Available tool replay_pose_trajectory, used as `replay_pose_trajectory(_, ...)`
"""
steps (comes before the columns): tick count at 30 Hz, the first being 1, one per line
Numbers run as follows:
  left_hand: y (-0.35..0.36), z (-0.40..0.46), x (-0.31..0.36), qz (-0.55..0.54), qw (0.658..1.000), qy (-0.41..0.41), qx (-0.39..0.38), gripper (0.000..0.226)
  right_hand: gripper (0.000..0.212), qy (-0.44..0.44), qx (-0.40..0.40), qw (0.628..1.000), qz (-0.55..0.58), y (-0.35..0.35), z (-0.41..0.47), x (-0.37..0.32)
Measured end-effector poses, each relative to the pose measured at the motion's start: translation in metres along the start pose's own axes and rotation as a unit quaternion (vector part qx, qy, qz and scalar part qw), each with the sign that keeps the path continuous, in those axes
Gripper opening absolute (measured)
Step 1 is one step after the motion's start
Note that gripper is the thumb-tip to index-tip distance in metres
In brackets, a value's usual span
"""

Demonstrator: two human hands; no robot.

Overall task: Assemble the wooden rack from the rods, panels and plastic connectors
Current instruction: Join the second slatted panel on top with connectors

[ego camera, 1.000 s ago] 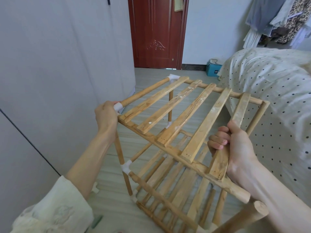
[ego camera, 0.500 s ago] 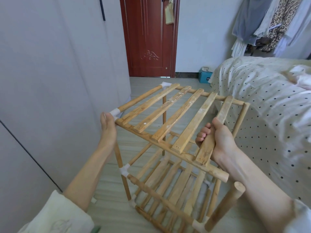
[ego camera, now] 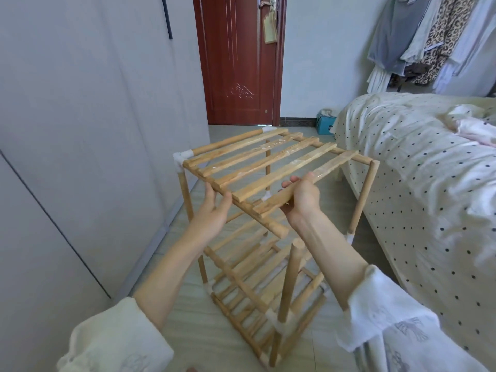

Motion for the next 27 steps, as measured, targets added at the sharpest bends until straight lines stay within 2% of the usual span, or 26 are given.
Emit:
replay_pose_trajectory(4, -0.004, -0.02, 0.0, 0.007, 0.999, 0.051, -0.015, 0.065, 0.041, 0.039, -0.097, 0.988, -0.117, -0.007, -0.007, 0.007)
replay_pose_trajectory(7, 0.001, -0.04, 0.004, 0.029, 0.996, 0.082, -0.017, 0.06, 0.045, 0.053, -0.163, 0.951, -0.257, -0.015, -0.019, 0.008)
replay_pose_trajectory(9, 0.005, -0.052, 0.007, 0.081, 0.99, 0.116, -0.03, 0.057, 0.045, 0.035, -0.198, 0.927, -0.317, -0.021, -0.032, 0.006)
replay_pose_trajectory(11, 0.007, -0.061, 0.008, 0.137, 0.978, 0.149, -0.04, 0.054, 0.045, -0.003, -0.202, 0.917, -0.344, -0.033, -0.046, 0.005)
replay_pose_trajectory(14, 0.003, -0.069, 0.007, 0.179, 0.969, 0.158, -0.058, 0.043, 0.049, -0.063, -0.159, 0.92, -0.353, -0.051, -0.063, 0.012)
replay_pose_trajectory(16, -0.004, -0.073, 0.004, 0.188, 0.969, 0.15, -0.058, 0.035, 0.046, -0.052, -0.137, 0.901, -0.409, -0.064, -0.07, 0.026)
replay_pose_trajectory(17, -0.007, -0.076, 0.0, 0.193, 0.969, 0.146, -0.054, 0.033, 0.042, -0.03, -0.133, 0.874, -0.467, -0.071, -0.072, 0.035)
replay_pose_trajectory(18, -0.009, -0.078, -0.003, 0.198, 0.969, 0.141, -0.049, 0.031, 0.037, -0.002, -0.137, 0.83, -0.541, -0.079, -0.073, 0.044)
replay_pose_trajectory(21, -0.011, -0.093, -0.02, 0.233, 0.964, 0.109, -0.065, 0.029, 0.026, 0.1, -0.218, 0.628, -0.74, -0.101, -0.079, 0.073)
replay_pose_trajectory(22, -0.011, -0.099, -0.025, 0.252, 0.959, 0.099, -0.082, 0.028, 0.026, 0.13, -0.256, 0.581, -0.762, -0.104, -0.086, 0.081)
replay_pose_trajectory(23, -0.011, -0.104, -0.029, 0.267, 0.954, 0.089, -0.1, 0.027, 0.028, 0.152, -0.292, 0.561, -0.759, -0.104, -0.093, 0.088)
replay_pose_trajectory(24, -0.015, -0.113, -0.033, 0.269, 0.953, 0.08, -0.113, 0.026, 0.03, 0.164, -0.324, 0.564, -0.741, -0.101, -0.101, 0.096)
replay_pose_trajectory(27, -0.031, -0.127, -0.028, 0.215, 0.966, 0.069, -0.128, 0.021, 0.032, 0.142, -0.354, 0.63, -0.676, -0.084, -0.112, 0.112)
Point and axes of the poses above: each hand's wrist, its own z-axis towards the middle knuckle, its own y-axis out of the palm, x = y × z, the point moved 3 cm from there along z, towards the middle knuckle, and after that the axes turned 7 degrees about -x, right-handed, at the moved point
